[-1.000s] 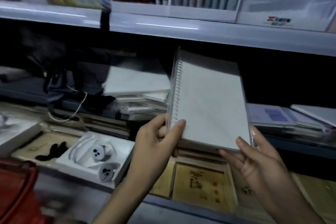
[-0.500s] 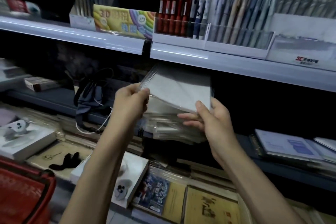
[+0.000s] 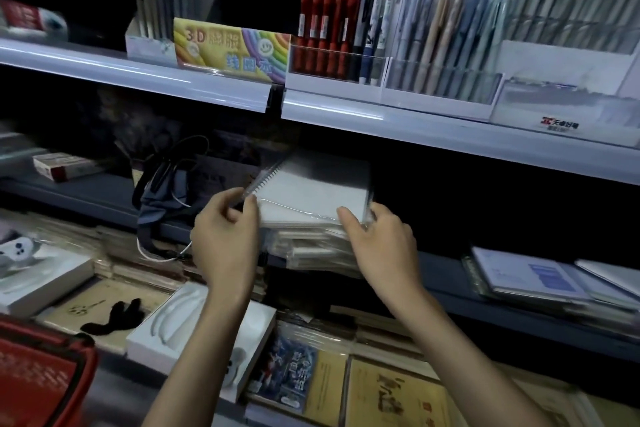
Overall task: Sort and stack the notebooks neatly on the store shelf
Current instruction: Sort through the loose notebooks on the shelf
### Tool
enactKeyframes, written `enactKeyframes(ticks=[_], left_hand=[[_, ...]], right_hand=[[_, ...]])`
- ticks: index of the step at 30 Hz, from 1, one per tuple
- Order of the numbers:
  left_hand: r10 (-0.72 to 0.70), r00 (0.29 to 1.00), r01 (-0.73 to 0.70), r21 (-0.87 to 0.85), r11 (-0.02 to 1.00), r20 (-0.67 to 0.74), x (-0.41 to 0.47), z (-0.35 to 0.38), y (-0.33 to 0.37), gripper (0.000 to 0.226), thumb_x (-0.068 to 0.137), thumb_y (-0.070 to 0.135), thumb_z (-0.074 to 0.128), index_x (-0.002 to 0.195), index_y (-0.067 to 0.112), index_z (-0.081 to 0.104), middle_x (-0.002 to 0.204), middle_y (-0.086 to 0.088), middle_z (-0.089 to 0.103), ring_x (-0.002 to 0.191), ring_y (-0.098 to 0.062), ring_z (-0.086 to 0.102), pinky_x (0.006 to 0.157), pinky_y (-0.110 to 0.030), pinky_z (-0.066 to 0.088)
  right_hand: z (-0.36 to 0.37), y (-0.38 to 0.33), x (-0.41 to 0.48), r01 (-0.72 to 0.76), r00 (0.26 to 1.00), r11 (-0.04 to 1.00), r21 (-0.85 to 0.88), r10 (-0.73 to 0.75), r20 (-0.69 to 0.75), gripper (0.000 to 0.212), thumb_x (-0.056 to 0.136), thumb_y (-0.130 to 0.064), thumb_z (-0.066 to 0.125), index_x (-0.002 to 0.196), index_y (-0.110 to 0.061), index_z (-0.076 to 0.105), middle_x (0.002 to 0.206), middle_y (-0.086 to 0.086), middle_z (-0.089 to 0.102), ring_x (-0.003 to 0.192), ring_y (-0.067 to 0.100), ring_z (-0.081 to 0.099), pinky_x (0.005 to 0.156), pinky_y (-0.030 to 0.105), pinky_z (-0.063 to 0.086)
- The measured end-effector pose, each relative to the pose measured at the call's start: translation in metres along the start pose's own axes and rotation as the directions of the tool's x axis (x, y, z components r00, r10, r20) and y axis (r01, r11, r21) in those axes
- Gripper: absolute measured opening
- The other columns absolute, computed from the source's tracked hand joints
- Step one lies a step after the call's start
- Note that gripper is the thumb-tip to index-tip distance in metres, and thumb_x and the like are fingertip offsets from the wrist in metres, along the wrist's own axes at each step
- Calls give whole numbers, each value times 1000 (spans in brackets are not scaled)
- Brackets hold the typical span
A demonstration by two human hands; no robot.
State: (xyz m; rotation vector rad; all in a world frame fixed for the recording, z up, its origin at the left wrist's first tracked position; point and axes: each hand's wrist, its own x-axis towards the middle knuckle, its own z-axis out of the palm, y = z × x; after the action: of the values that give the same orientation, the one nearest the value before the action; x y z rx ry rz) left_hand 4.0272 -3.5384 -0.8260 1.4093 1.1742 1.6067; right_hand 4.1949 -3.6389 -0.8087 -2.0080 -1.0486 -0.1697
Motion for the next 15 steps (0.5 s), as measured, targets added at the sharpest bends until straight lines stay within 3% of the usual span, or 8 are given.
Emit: enactKeyframes(ticks=[2,4,8,11,15], left_hand=[[11,1000,-10,-33,999,24,-19,-7,-5,16,98,32,68,114,33,72,63,7,58,62,-11,58,64,-33,44],[37,997,-35,-43,999,66,-37,-14,-8,15,99,31,68,113,36,70,66,9,59,62,-11,57,64,-35,47],[107,980,-102,-39,994,170,-68,-16,-8,10,98,30,71,107,36,72,69,8,61,63,-11,58,62,-32,48],[180,954,-186,0,983,241,-85,-11,-10,8,98,30,71,100,37,73,71,9,64,67,-10,62,63,-34,51],[318,886,-356,54,933,338,-108,6,-20,7,99,25,68,98,29,73,81,13,65,78,-8,63,68,-33,52]], right_hand=[[-7,0,-2,-23,1000,1000,7,23,18,67,90,-70,56,130,-16,62,77,-2,69,79,20,66,74,38,57],[-14,3,-8,-25,999,999,36,24,22,72,92,-66,59,145,-18,53,74,-9,67,75,13,63,72,33,54],[-26,17,-28,63,998,992,106,-60,-28,61,98,-54,59,150,-23,47,51,-7,54,51,10,57,53,32,48],[-39,33,-43,100,994,993,70,-98,-38,59,100,-45,59,154,-26,42,54,-8,57,53,8,58,53,30,51],[-60,65,-65,181,982,977,-109,-186,-36,60,101,-40,58,156,-30,38,64,-10,57,59,7,57,55,29,52]])
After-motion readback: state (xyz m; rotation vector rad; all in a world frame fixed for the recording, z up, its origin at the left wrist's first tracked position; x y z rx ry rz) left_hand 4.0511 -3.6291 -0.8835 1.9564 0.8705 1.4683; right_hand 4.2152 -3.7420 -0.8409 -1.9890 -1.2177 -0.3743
